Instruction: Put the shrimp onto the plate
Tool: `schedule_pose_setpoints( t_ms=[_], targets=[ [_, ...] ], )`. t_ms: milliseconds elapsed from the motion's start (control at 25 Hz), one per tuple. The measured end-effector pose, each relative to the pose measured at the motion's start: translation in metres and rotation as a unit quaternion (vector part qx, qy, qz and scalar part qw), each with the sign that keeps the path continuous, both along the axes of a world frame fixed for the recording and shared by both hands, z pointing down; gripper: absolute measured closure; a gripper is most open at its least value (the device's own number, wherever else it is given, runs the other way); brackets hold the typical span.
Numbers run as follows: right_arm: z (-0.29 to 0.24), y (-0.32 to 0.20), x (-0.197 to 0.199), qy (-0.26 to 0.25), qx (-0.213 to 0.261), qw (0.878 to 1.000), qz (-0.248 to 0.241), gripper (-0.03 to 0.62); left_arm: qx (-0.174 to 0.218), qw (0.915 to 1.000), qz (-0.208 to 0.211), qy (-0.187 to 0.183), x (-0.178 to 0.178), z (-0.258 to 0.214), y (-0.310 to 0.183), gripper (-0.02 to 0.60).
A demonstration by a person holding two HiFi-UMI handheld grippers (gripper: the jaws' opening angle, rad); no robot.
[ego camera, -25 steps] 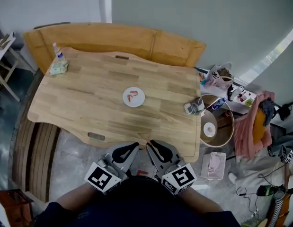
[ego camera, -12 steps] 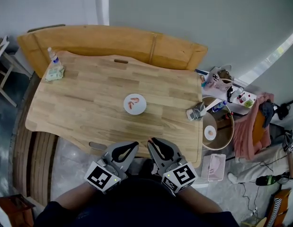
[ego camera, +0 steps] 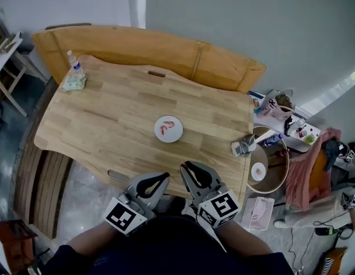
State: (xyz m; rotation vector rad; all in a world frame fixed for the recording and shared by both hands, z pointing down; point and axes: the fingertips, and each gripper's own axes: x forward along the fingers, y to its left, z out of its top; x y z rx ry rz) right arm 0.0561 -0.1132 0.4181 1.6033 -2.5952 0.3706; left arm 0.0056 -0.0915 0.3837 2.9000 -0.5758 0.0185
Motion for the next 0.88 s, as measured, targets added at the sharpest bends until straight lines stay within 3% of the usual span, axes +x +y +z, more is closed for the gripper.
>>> schedule_pose_setpoints(
  t_ms=[280, 880],
  targets=[
    [0.033, -0.033, 0.018, 0.012, -0.030, 0.999, -0.006, 0.530, -0.001, 0.9997, -0.024, -0.003, 0.002, 0.001, -0.016, 0.577],
    [0.176, -0.145, 0.030, 0.086, -0.150, 0.985, -0.023, 0.530, -0.019, 0.9967, -0.077, -0.018, -0.012, 0.011, -0.055, 0.577]
  ],
)
